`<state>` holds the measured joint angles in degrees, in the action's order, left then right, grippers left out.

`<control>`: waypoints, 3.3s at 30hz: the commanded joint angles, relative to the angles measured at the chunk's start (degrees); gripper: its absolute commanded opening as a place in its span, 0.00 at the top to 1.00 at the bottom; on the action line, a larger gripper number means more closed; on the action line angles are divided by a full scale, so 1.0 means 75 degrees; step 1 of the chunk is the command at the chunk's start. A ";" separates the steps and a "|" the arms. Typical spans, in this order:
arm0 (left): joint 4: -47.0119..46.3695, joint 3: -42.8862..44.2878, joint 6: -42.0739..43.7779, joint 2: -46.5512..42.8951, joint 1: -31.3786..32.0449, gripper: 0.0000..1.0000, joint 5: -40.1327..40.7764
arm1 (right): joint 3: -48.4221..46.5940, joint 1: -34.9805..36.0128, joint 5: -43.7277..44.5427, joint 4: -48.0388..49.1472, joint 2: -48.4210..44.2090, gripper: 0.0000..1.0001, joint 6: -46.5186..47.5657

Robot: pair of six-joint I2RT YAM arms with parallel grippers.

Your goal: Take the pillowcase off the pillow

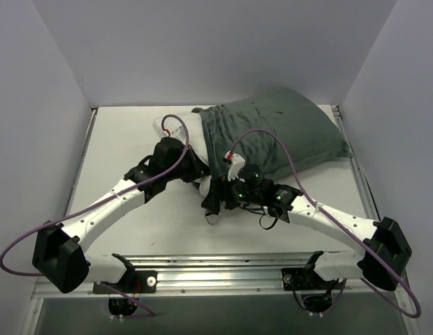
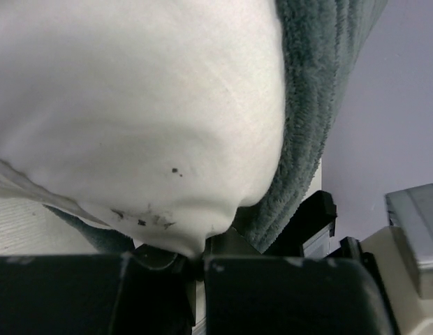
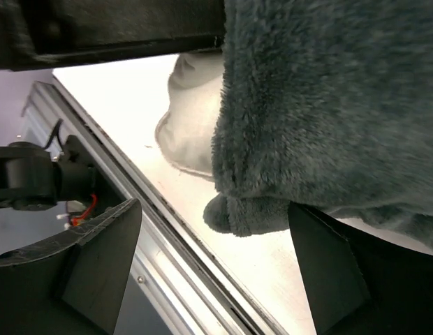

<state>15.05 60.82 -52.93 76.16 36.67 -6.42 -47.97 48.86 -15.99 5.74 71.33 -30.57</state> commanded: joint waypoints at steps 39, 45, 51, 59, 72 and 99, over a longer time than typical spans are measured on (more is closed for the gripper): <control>0.4024 0.1043 0.2169 -0.1938 -0.3117 0.98 -0.2999 | -0.0061 -0.5903 0.1827 -0.1163 -0.0124 1.00 -0.0763; 0.5597 0.1861 0.3142 -0.2958 -0.5200 0.98 -0.3119 | -0.0587 -0.7602 0.1721 -0.1456 -0.0288 1.00 -0.1104; 0.5074 0.1655 0.3108 -0.3135 -0.5264 0.98 -0.3420 | -0.0719 -0.7570 0.0835 -0.1153 -0.0171 1.00 -0.0929; 0.4955 -0.0198 0.3166 -0.4037 -0.4971 0.29 -0.3738 | -0.0915 -0.6610 0.0151 -0.1291 -0.1025 0.62 -0.0133; 0.3526 0.1734 0.3365 -0.2574 -0.3537 0.06 -0.2991 | -0.3750 -0.3860 0.0583 -0.2158 0.0284 0.21 0.1391; 0.0737 -0.1299 0.3179 0.0099 0.0256 0.22 0.0129 | -0.6014 -0.1558 0.1604 -0.2827 0.3485 0.15 0.3466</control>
<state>19.18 56.90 -23.00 74.94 37.41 -2.59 -90.56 36.23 -6.61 -13.37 95.37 -7.18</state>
